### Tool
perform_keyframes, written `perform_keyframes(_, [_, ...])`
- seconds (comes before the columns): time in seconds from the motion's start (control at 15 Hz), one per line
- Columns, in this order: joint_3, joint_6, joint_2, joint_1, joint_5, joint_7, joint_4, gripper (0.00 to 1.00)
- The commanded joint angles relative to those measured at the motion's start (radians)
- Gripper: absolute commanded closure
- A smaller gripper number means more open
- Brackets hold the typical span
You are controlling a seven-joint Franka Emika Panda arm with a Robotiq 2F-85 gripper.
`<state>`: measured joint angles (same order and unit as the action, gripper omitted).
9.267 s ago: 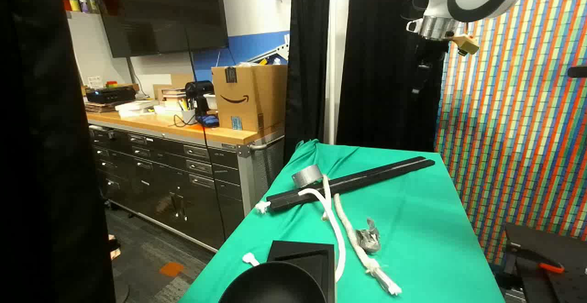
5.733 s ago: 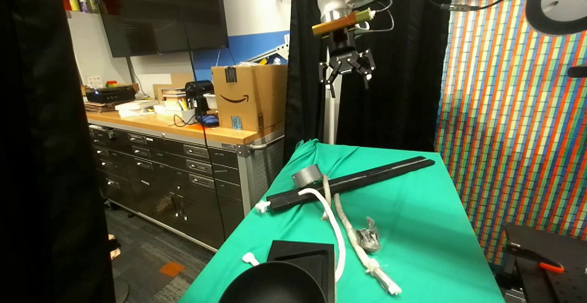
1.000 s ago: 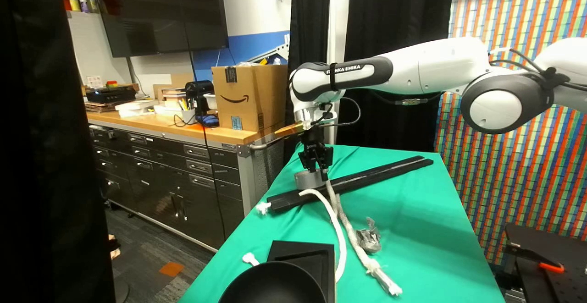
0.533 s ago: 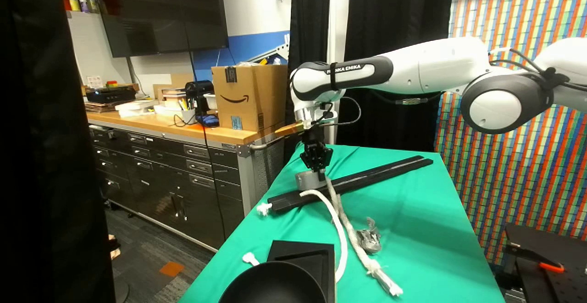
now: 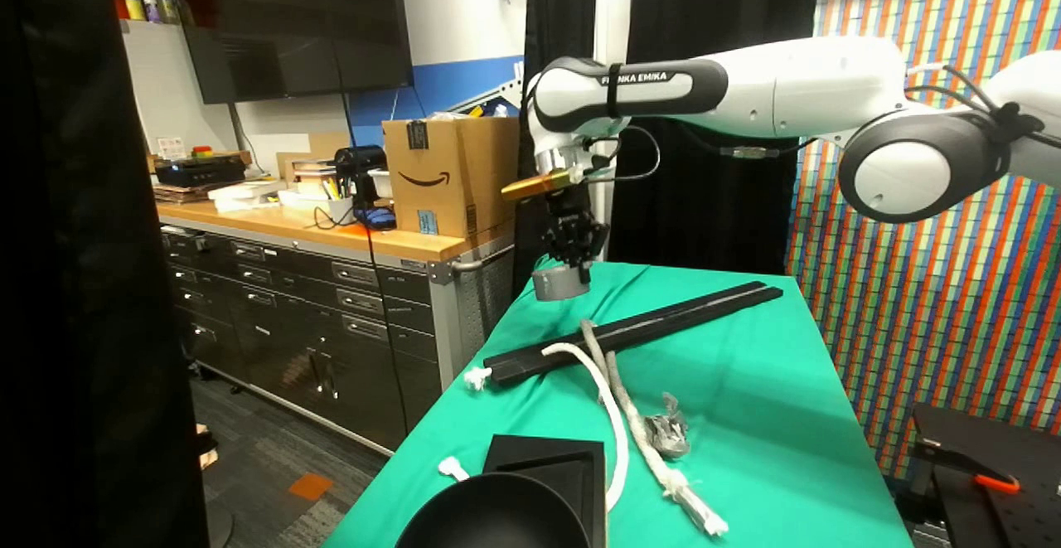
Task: Put the grey masking tape in the black bowl
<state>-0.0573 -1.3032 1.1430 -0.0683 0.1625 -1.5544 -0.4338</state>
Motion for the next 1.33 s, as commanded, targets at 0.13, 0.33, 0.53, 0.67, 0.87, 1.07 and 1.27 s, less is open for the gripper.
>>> perform_keyframes(0.13, [0.001,0.158,-0.171,0.042,-0.104,0.268,-0.003,0.93])
perform_keyframes(0.33, [0.000,0.201,-0.224,0.099,-0.143,0.386,-0.003,0.93])
perform_keyframes(0.53, [-0.005,0.218,-0.252,0.170,-0.187,0.494,-0.003,0.93])
perform_keyframes(0.67, [-0.008,0.218,-0.260,0.211,-0.220,0.574,-0.002,0.93])
perform_keyframes(0.87, [-0.019,0.199,-0.257,0.271,-0.278,0.700,0.004,0.93])
perform_keyframes(1.07, [-0.025,0.182,-0.252,0.309,-0.319,0.810,0.008,0.93])
perform_keyframes(1.27, [-0.021,0.178,-0.254,0.327,-0.319,0.867,0.009,0.93])
